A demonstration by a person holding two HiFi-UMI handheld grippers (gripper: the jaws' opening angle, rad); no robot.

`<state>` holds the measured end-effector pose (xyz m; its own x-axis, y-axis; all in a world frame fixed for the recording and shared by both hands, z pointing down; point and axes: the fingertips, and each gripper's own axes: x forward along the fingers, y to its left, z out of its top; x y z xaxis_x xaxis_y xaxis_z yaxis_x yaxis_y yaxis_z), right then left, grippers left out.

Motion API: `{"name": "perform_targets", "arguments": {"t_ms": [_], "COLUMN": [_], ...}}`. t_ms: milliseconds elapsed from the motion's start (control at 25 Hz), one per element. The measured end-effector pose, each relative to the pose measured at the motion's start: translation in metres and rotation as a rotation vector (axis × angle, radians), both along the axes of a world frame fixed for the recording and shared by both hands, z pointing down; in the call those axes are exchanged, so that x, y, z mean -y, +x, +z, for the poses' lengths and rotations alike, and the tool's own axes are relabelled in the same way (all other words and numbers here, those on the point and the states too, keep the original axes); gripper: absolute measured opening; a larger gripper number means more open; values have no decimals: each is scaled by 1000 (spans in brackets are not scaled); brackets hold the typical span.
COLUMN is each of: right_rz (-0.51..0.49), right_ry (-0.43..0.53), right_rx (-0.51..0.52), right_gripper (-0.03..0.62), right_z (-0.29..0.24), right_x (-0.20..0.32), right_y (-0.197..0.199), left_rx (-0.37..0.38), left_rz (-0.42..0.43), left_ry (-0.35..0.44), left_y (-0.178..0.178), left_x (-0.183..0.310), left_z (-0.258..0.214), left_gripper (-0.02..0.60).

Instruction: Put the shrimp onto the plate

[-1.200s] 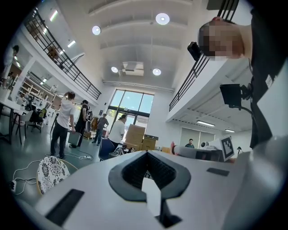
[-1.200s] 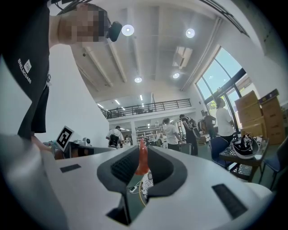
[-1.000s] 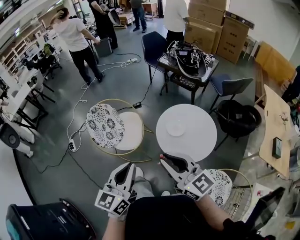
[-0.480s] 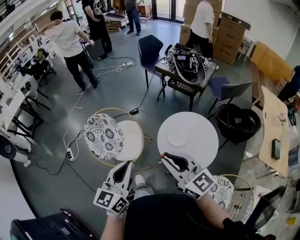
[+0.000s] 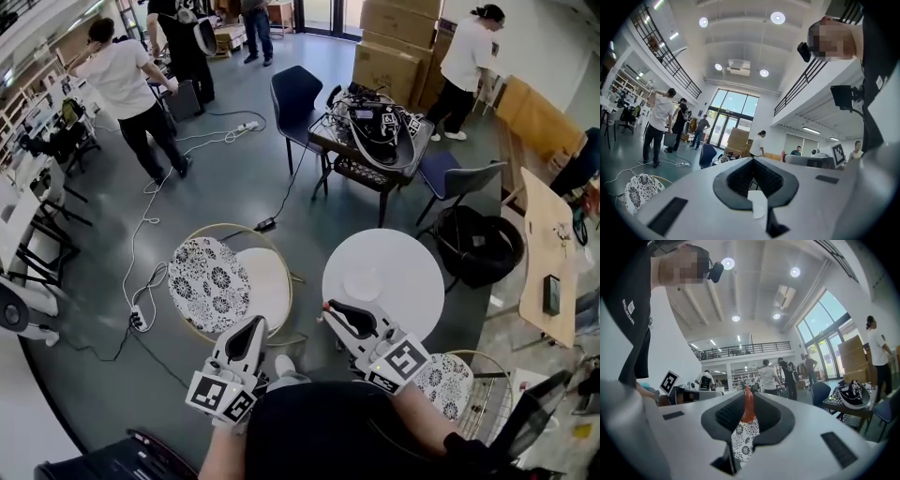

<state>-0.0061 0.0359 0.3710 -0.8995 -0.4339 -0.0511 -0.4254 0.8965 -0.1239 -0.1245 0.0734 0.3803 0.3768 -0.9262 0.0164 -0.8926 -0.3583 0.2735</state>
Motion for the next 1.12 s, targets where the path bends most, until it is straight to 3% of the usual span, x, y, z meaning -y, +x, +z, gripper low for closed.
{"name": "perform_targets", "arguments": {"t_ms": [760,1120], "right_rz": [108,117], "right_ry": [-17,-29], "right_rx": [-15,-23], "right_gripper": [66,66], "right_z": [8,7], "right_x": [69,85], "right_y": [-102,-117], "left_rx": [-9,-13], "left_rz": [113,107], "left_ry": [-21,-40], "left_y": [-100,-120], "left_x": [75,88], "left_z": [12,15], "left_gripper": [6,5]}}
